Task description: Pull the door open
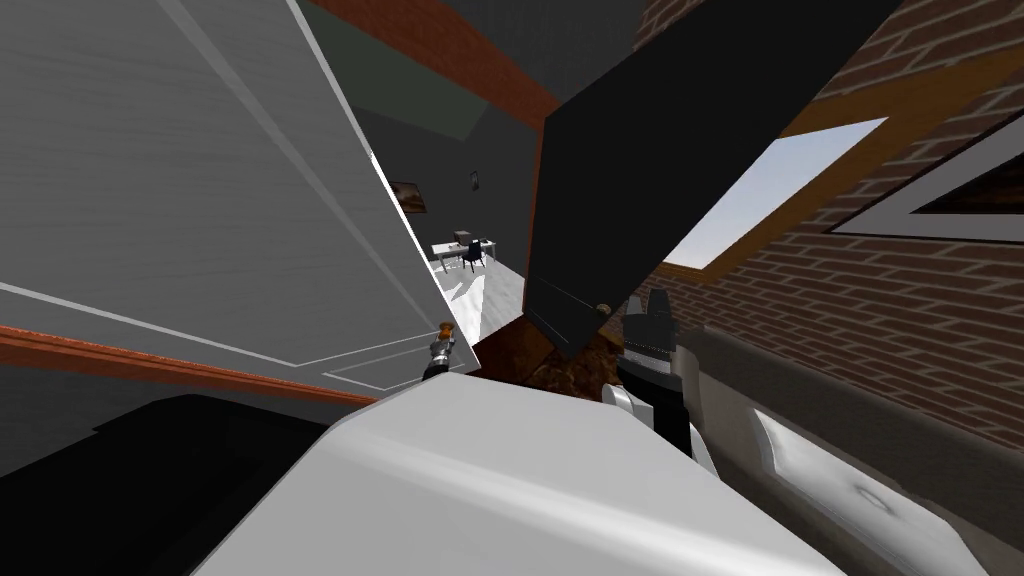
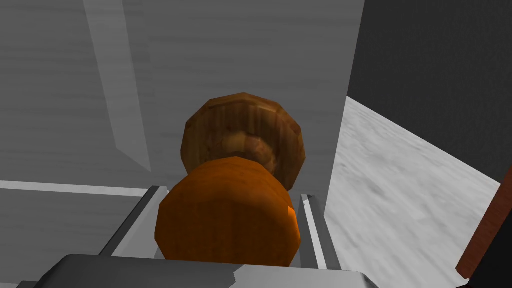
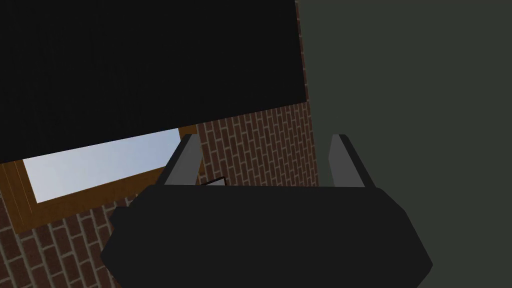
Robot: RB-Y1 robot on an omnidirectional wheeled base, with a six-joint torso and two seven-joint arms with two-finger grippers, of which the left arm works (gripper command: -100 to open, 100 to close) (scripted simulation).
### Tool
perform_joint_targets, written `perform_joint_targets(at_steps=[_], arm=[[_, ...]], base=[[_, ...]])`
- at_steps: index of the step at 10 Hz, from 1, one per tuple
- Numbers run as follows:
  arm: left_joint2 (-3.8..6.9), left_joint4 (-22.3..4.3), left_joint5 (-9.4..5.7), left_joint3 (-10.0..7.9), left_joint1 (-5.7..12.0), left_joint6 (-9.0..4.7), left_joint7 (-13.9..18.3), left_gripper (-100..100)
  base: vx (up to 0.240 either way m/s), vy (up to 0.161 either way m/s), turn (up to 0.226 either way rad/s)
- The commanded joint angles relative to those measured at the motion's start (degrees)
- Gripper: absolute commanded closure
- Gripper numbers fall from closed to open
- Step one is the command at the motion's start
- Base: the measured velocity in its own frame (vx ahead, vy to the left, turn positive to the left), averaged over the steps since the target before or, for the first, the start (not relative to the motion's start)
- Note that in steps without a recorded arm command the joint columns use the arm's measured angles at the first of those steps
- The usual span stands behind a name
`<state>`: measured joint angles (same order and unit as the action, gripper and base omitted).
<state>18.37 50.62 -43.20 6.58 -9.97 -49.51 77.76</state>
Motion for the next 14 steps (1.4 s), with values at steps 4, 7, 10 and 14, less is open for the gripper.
perform_joint_targets(at_steps=[4,7,10,14], arm=[[1.8,0.77,0.97,2.43,-1.17,-0.09,2.99,100],[3.34,1.77,2.17,5.18,-2.43,-1.01,5.06,100],[4.86,2.71,3.21,7.53,-3.49,-2.01,6.88,100],[6.27,2.75,4.21,9.79,-4.53,-3.16,8.78,100]], base=[[-0.207,0.012,-0.11],[-0.205,0.026,-0.106],[-0.242,0.018,-0.096],[-0.198,-0.002,-0.073]])
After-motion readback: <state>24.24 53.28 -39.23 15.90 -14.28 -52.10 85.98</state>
